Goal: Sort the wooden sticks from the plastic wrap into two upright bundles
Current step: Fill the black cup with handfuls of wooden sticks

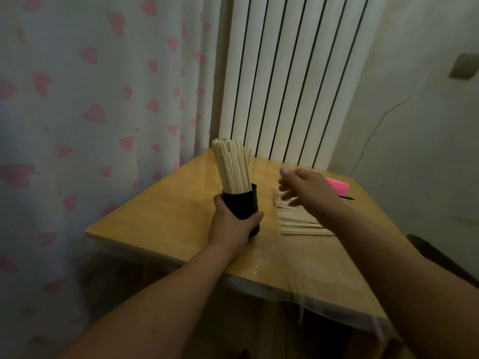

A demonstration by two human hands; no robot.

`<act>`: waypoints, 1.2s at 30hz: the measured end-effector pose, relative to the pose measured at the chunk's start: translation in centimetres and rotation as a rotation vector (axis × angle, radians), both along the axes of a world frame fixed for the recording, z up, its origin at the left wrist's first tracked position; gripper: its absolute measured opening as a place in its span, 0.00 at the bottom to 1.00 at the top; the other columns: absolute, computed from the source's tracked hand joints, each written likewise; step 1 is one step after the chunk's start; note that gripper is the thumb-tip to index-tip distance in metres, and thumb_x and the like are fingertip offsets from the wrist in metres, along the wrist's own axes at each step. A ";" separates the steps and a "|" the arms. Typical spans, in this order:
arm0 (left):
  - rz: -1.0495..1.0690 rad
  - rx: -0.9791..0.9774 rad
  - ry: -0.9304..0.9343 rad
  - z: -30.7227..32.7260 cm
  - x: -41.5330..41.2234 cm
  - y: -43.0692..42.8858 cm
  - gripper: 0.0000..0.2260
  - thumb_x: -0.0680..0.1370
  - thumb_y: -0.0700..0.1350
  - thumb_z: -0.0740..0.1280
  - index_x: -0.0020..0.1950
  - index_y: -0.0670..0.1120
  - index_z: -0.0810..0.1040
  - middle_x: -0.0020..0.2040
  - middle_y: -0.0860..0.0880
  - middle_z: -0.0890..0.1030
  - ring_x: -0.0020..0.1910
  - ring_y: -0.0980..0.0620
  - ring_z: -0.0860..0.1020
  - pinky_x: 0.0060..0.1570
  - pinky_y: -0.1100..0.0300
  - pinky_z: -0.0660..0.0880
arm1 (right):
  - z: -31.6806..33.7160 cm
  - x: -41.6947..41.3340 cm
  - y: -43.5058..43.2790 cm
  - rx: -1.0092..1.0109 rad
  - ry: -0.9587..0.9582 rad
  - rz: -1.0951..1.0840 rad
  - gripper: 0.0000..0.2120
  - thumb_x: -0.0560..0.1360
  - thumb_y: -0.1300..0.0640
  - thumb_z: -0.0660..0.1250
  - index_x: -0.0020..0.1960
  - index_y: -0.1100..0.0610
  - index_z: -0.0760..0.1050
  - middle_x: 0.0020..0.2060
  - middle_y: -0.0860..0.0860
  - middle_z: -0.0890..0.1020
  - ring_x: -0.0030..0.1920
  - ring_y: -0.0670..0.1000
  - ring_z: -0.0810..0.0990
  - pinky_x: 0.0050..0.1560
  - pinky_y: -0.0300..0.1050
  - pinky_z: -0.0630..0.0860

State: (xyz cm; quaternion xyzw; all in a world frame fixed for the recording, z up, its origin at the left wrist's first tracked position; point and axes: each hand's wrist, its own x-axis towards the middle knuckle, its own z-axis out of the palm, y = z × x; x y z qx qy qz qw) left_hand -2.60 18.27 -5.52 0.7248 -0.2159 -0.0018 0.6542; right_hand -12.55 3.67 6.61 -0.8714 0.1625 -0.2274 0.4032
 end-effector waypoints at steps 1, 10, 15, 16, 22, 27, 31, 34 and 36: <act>0.003 -0.013 0.001 0.1 0.1 -0.1 0.42 0.73 0.52 0.82 0.77 0.52 0.58 0.71 0.53 0.73 0.69 0.51 0.74 0.66 0.52 0.75 | 0.4 -1.1 -1.2 0.012 0.051 0.006 0.20 0.86 0.44 0.62 0.54 0.59 0.83 0.47 0.55 0.88 0.47 0.57 0.87 0.49 0.52 0.84; -0.019 0.007 -0.035 0.0 0.0 -0.4 0.44 0.73 0.50 0.82 0.79 0.51 0.57 0.74 0.52 0.72 0.73 0.49 0.72 0.66 0.57 0.71 | -3.1 -5.1 -7.4 -0.494 0.800 0.008 0.14 0.84 0.52 0.65 0.67 0.50 0.82 0.65 0.51 0.83 0.66 0.55 0.81 0.70 0.54 0.76; -0.015 0.029 -0.045 -0.1 0.0 -0.5 0.44 0.72 0.51 0.82 0.79 0.52 0.57 0.74 0.53 0.72 0.72 0.51 0.72 0.65 0.58 0.70 | -7.0 -3.7 -8.2 -0.696 0.818 -0.058 0.36 0.83 0.56 0.64 0.86 0.47 0.53 0.84 0.51 0.59 0.82 0.56 0.61 0.80 0.56 0.63; -0.020 0.033 -0.046 -0.1 0.0 -0.5 0.44 0.72 0.51 0.82 0.79 0.53 0.57 0.73 0.54 0.72 0.71 0.52 0.72 0.65 0.58 0.71 | -7.4 -3.2 -8.4 -0.750 0.808 -0.071 0.36 0.82 0.54 0.66 0.85 0.47 0.54 0.84 0.51 0.61 0.81 0.56 0.62 0.79 0.57 0.65; -0.023 0.064 -0.067 -0.2 0.0 -0.6 0.44 0.72 0.53 0.82 0.78 0.54 0.57 0.72 0.55 0.72 0.68 0.55 0.72 0.63 0.58 0.71 | -6.1 0.0 -8.3 -1.031 0.794 -0.033 0.29 0.77 0.56 0.70 0.78 0.50 0.71 0.74 0.53 0.74 0.71 0.57 0.75 0.72 0.53 0.74; -0.026 0.081 -0.076 -0.2 -0.2 -0.5 0.44 0.72 0.53 0.82 0.79 0.54 0.57 0.73 0.55 0.72 0.68 0.55 0.72 0.64 0.58 0.71 | -5.8 2.1 -7.2 -1.043 0.934 -0.032 0.25 0.79 0.52 0.71 0.75 0.54 0.71 0.70 0.58 0.76 0.68 0.59 0.78 0.70 0.53 0.75; -0.027 0.085 -0.076 -0.2 -0.2 -0.5 0.44 0.72 0.53 0.82 0.79 0.54 0.57 0.74 0.54 0.73 0.72 0.51 0.73 0.67 0.55 0.73 | -5.5 2.3 -6.7 -0.996 0.959 -0.088 0.33 0.81 0.54 0.70 0.82 0.56 0.61 0.78 0.59 0.69 0.75 0.60 0.72 0.75 0.55 0.70; -0.030 0.083 -0.073 -0.2 -0.2 -0.4 0.44 0.72 0.54 0.82 0.78 0.55 0.58 0.73 0.54 0.73 0.72 0.50 0.73 0.67 0.53 0.74 | -5.3 2.1 -6.2 -1.047 0.971 -0.068 0.35 0.82 0.57 0.70 0.84 0.55 0.58 0.80 0.59 0.65 0.77 0.60 0.71 0.74 0.56 0.72; -0.030 0.079 -0.071 -0.2 -0.3 -0.5 0.44 0.72 0.53 0.82 0.78 0.55 0.58 0.72 0.55 0.73 0.71 0.51 0.74 0.65 0.55 0.74 | -5.5 2.2 -6.1 -1.086 0.980 -0.052 0.34 0.82 0.58 0.69 0.84 0.53 0.58 0.82 0.60 0.62 0.77 0.61 0.71 0.73 0.57 0.74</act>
